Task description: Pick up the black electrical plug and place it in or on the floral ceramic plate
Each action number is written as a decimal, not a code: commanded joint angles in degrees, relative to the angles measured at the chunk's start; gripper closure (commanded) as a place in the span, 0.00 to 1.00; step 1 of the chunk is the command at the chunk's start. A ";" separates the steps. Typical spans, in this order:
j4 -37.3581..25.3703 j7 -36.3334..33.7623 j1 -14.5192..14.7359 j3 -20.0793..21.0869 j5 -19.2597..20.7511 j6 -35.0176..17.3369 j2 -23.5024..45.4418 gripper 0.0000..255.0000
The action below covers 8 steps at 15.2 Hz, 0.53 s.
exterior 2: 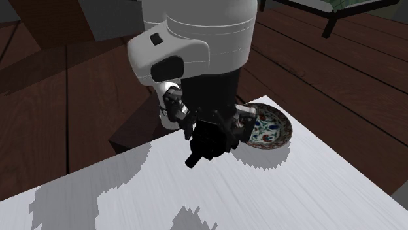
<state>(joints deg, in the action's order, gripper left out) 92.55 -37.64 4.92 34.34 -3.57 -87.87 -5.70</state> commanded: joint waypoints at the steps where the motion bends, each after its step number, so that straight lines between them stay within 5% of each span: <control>1: 1.45 -1.61 0.86 0.80 -1.21 0.12 -2.01 1.00; 8: 4.49 -8.66 4.27 4.65 -4.86 0.81 -7.21 1.00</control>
<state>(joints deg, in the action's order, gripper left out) 96.58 -45.30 8.70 38.49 -7.84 -87.21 -12.07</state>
